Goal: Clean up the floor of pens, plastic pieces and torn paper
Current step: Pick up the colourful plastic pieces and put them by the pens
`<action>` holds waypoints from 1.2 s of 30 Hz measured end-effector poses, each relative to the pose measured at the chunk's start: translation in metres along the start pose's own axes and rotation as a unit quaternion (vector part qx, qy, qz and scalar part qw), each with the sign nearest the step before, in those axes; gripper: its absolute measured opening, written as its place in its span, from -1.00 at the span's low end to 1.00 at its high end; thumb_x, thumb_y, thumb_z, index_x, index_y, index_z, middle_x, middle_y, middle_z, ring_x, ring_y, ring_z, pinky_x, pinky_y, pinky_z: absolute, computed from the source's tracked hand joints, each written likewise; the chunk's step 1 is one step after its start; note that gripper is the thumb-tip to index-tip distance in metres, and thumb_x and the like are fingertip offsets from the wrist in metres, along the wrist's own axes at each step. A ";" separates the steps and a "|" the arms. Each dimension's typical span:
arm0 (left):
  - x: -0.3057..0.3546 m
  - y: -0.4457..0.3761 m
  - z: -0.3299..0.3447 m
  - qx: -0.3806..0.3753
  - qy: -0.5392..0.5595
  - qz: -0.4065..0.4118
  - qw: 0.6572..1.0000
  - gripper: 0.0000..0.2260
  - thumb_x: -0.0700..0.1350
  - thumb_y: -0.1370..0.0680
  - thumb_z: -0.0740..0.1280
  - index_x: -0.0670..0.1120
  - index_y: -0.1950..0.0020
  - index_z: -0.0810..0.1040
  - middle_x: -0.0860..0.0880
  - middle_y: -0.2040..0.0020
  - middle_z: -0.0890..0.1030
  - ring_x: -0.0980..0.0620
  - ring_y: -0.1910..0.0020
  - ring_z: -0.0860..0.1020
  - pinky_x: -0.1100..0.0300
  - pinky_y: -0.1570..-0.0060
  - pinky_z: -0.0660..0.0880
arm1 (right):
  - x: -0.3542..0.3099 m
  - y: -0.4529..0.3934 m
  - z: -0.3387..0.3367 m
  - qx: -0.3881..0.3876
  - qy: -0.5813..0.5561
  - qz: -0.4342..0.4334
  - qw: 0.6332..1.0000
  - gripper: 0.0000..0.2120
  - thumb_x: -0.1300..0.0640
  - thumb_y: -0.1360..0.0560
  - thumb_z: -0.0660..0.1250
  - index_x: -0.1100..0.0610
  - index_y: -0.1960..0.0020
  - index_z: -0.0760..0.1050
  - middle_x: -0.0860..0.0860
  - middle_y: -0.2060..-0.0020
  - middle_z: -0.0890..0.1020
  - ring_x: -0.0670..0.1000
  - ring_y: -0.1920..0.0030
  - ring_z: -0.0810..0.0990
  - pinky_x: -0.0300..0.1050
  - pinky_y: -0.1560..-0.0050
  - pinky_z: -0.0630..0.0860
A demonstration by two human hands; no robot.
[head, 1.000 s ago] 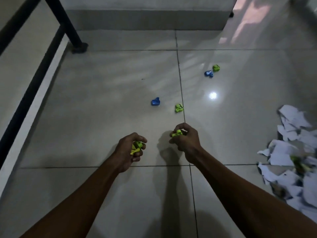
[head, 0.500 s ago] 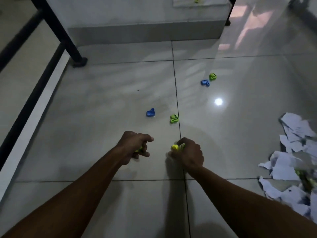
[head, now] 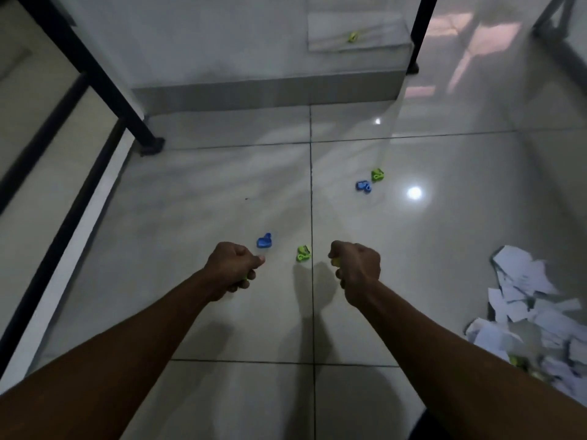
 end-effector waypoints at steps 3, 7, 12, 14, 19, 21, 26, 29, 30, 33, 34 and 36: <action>0.022 0.003 -0.007 0.006 -0.051 0.016 0.999 -0.83 -0.12 -0.49 0.45 -0.20 0.21 0.59 -0.17 0.27 0.66 -0.01 0.44 0.60 0.29 0.53 0.38 | -0.019 0.003 -0.010 -0.011 0.036 -0.027 0.999 -0.80 0.29 -0.17 0.41 0.36 0.24 0.57 0.19 0.40 0.58 0.06 0.43 0.43 -0.15 0.43 0.32; 0.047 -0.013 -0.019 0.028 -0.121 0.075 0.989 -0.90 -0.15 -0.46 0.47 -0.15 0.22 0.63 -0.11 0.31 0.68 0.02 0.47 0.57 0.30 0.55 0.38 | -0.018 -0.009 -0.003 -0.046 0.074 -0.019 0.996 -0.81 0.38 -0.23 0.41 0.31 0.19 0.47 0.14 0.41 0.50 0.06 0.44 0.42 -0.19 0.49 0.28; 0.033 -0.070 -0.018 0.071 -0.228 0.092 0.967 -0.74 0.13 -0.28 0.57 0.00 0.27 0.61 -0.01 0.28 0.66 0.06 0.35 0.59 0.24 0.37 0.46 | 0.010 -0.042 0.029 -0.063 0.163 -0.059 0.983 -0.77 0.11 -0.34 0.48 0.05 0.11 0.46 0.10 0.20 0.61 0.10 0.26 0.58 -0.04 0.32 0.52; 0.017 -0.097 -0.005 0.052 -0.289 0.095 0.951 -0.63 0.23 -0.23 0.56 0.05 0.15 0.59 0.04 0.14 0.61 0.03 0.16 0.58 0.22 0.27 0.41 | 0.019 -0.056 0.042 -0.050 0.244 -0.106 0.963 -0.77 -0.06 -0.38 0.46 -0.02 0.10 0.47 0.01 0.13 0.62 0.08 0.15 0.61 -0.02 0.16 0.54; -0.003 -0.136 0.020 0.024 -0.351 0.171 0.920 -0.40 0.33 -0.28 0.46 0.03 -0.16 0.42 0.04 0.20 0.49 0.02 0.22 0.48 0.19 0.30 0.33 | 0.026 -0.073 0.077 -0.055 0.392 -0.207 0.895 -0.63 -0.23 -0.49 0.30 -0.10 -0.20 0.35 -0.06 0.08 0.58 0.05 0.07 0.58 -0.15 0.19 0.36; -0.005 -0.145 0.021 0.035 -0.355 0.191 0.915 -0.32 0.36 -0.28 0.44 0.05 -0.26 0.36 0.03 0.19 0.48 0.01 0.22 0.47 0.19 0.29 0.32 | 0.032 -0.075 0.086 -0.056 0.403 -0.219 0.887 -0.53 -0.26 -0.45 0.32 -0.13 -0.27 0.29 -0.08 0.03 0.58 0.02 0.06 0.57 -0.15 0.16 0.38; 0.001 -0.159 0.025 0.035 -0.409 0.231 0.882 -0.32 0.42 -0.35 0.31 0.05 -0.32 0.35 -0.07 -0.04 0.60 -0.09 0.05 0.56 0.17 0.23 0.32 | 0.041 -0.077 0.095 -0.047 0.445 -0.244 0.860 -0.52 -0.29 -0.44 0.31 -0.16 -0.27 0.30 -0.08 -0.04 0.54 -0.03 0.03 0.53 -0.10 0.06 0.50; 0.005 -0.157 0.030 0.036 -0.446 0.270 0.852 -0.52 0.33 -0.49 0.23 0.01 -0.21 0.37 -0.06 0.02 0.60 -0.08 0.09 0.55 0.16 0.26 0.26 | 0.048 -0.076 0.094 -0.046 0.424 -0.257 0.867 -0.59 -0.25 -0.47 0.30 -0.13 -0.22 0.32 -0.10 -0.04 0.53 -0.05 0.03 0.53 -0.06 0.00 0.53; 0.005 -0.157 0.030 0.032 -0.444 0.279 0.851 -0.56 0.31 -0.50 0.22 0.00 -0.17 0.36 -0.04 0.07 0.59 -0.07 0.13 0.55 0.15 0.28 0.28 | 0.048 -0.076 0.092 -0.048 0.403 -0.254 0.878 -0.60 -0.25 -0.46 0.30 -0.12 -0.20 0.33 -0.12 -0.02 0.54 -0.06 0.04 0.54 -0.06 0.01 0.54; 0.006 -0.164 0.031 0.015 -0.360 0.271 0.893 -0.62 0.31 -0.45 0.30 0.02 0.01 0.41 0.01 0.20 0.56 -0.03 0.22 0.53 0.15 0.29 0.37 | 0.041 -0.080 0.081 -0.053 0.281 -0.201 0.937 -0.62 -0.26 -0.45 0.33 -0.04 -0.12 0.44 -0.12 0.07 0.60 -0.09 0.09 0.57 -0.12 0.06 0.55; 0.011 -0.167 0.035 0.013 -0.315 0.252 0.915 -0.62 0.31 -0.41 0.35 0.02 0.08 0.44 0.00 0.22 0.58 -0.03 0.24 0.54 0.16 0.29 0.40 | 0.037 -0.083 0.073 -0.035 0.220 -0.177 0.959 -0.65 -0.25 -0.43 0.35 -0.01 -0.04 0.50 -0.09 0.14 0.62 -0.07 0.14 0.59 -0.13 0.12 0.55; 0.026 -0.174 0.048 -0.012 -0.191 0.193 0.962 -0.63 0.24 -0.38 0.45 -0.05 0.18 0.50 -0.06 0.27 0.63 -0.01 0.34 0.56 0.19 0.36 0.45 | 0.028 -0.088 0.057 0.002 0.089 -0.135 0.987 -0.63 -0.25 -0.39 0.38 0.08 0.12 0.57 -0.03 0.30 0.64 -0.03 0.28 0.60 -0.12 0.28 0.54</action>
Point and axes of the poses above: each hand's wrist, its own y-axis away from the middle knuckle, its own z-axis out of the palm, x = y × z, the point moved 6 cm from there along -y, towards the middle knuckle
